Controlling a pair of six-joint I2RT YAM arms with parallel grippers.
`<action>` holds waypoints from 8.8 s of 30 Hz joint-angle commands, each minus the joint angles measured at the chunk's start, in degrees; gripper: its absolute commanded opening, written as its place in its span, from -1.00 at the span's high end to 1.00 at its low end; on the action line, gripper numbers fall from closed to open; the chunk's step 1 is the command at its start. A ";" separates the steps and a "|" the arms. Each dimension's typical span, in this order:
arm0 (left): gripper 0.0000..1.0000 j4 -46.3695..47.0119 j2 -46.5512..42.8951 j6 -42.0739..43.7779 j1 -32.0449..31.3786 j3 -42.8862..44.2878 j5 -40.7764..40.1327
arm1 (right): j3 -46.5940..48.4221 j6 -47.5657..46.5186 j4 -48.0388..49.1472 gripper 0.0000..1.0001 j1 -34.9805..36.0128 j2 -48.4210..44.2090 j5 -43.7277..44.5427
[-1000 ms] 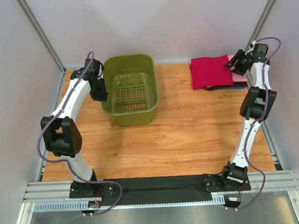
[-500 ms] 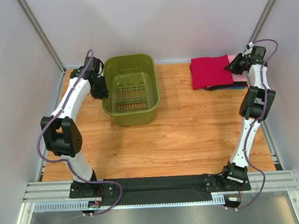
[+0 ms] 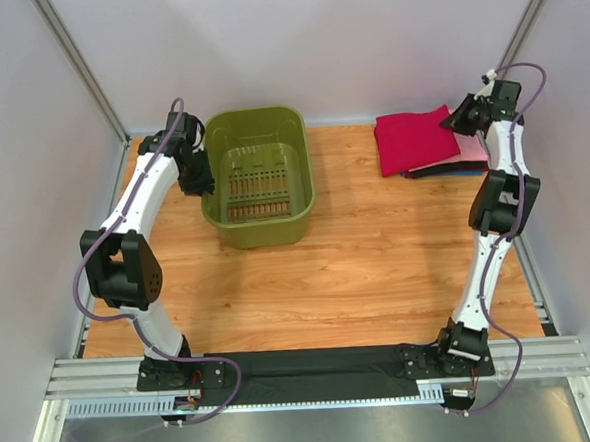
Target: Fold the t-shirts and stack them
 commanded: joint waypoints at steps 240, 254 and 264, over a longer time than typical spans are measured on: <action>-0.08 9.45 -40.07 -20.80 -17.99 -24.86 5.43 | -47.39 17.48 -40.50 0.25 47.56 -45.09 54.15; -0.08 8.49 -34.54 -15.09 -18.08 -14.85 5.77 | -59.03 19.16 -42.35 0.15 36.98 -57.24 53.64; -0.10 5.08 -31.55 -15.71 -18.08 -6.24 18.60 | -39.85 17.04 -37.98 -1.00 46.05 -62.93 33.63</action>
